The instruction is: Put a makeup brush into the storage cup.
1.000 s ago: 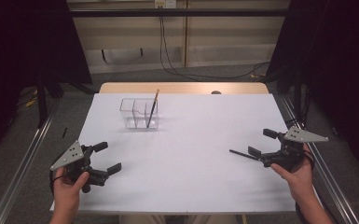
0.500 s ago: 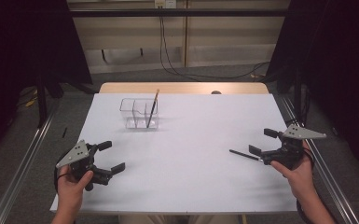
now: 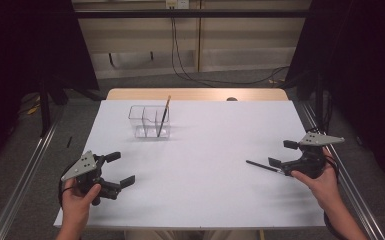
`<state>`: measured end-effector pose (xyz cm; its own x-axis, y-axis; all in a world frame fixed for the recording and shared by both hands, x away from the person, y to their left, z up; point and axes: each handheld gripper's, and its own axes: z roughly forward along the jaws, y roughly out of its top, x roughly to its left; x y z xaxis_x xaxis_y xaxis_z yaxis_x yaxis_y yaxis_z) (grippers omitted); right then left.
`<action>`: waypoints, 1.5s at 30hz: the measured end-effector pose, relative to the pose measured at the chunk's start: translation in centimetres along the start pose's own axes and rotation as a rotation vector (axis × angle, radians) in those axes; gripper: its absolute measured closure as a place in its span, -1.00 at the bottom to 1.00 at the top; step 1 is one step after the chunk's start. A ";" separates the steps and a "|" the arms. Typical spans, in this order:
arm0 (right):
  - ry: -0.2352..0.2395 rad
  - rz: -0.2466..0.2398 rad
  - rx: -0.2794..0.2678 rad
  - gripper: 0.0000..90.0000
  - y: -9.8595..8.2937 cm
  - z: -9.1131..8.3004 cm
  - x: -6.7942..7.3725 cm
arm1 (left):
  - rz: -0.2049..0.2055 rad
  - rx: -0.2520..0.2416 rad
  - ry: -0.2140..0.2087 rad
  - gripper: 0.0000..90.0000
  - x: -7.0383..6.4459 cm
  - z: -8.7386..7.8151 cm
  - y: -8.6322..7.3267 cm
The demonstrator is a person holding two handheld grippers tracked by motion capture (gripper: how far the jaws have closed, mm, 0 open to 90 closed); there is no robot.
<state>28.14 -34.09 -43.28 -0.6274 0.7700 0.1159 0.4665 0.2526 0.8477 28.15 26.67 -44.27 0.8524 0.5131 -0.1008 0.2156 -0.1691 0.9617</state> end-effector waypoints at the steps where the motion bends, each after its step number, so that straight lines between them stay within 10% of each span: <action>1: 0.001 -0.008 0.020 -0.91 0.1 0.1 -0.1 | -0.001 -0.001 -0.001 -1.00 0.0 0.0 0.0; 19: 0.025 -0.078 0.350 -0.85 0.2 1.5 -0.8 | 0.010 0.008 0.001 -1.00 -0.1 -0.1 0.0; 45: 0.053 -0.156 0.622 -0.26 -0.1 1.9 -1.4 | 0.017 0.013 -0.005 -1.00 -0.2 0.1 0.0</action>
<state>30.14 -34.10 -44.55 -0.7400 0.6704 0.0544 0.6314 0.6646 0.3995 28.04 26.52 -44.29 0.8582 0.5059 -0.0862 0.2075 -0.1885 0.9599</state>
